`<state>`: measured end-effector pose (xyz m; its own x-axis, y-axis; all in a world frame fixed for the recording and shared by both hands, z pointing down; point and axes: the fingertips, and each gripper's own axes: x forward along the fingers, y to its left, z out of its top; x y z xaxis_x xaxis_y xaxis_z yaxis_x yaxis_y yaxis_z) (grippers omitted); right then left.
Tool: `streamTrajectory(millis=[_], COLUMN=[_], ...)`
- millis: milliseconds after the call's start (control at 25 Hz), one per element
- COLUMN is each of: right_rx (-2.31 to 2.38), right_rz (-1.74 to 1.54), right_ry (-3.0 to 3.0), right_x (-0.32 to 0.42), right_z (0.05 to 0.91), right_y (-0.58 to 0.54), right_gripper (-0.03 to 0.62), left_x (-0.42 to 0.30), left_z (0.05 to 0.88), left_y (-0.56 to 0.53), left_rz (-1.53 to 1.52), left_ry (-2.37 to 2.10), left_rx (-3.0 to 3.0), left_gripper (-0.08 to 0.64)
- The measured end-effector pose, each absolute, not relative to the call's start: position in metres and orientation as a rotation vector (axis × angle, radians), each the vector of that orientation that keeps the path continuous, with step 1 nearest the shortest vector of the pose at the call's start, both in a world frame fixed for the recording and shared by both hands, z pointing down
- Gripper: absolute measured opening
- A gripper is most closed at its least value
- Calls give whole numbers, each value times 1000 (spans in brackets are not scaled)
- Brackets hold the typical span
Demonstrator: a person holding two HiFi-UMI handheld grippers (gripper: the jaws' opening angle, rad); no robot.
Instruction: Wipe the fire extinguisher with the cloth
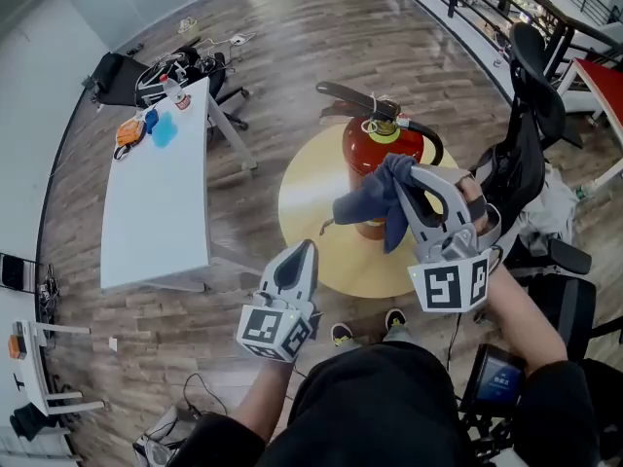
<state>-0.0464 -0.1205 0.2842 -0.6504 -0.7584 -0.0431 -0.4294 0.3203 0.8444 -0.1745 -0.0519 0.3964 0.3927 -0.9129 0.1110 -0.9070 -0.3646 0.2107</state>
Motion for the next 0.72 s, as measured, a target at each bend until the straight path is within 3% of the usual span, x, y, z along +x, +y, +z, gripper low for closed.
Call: streamTrajectory(millis=[520, 720], right_rx=[836, 984], right_rz=[-1105, -1081], right_ry=[-2261, -2274], right_x=[-18, 3], right_z=[457, 400], right_y=[-127, -148], right_gripper=[41, 43], left_x=[-138, -134], left_z=[403, 395], left_y=[-57, -61], left_rz=[49, 43], left_ry=[-1620, -1624], left_rx=[2394, 2412], left_gripper=[25, 25])
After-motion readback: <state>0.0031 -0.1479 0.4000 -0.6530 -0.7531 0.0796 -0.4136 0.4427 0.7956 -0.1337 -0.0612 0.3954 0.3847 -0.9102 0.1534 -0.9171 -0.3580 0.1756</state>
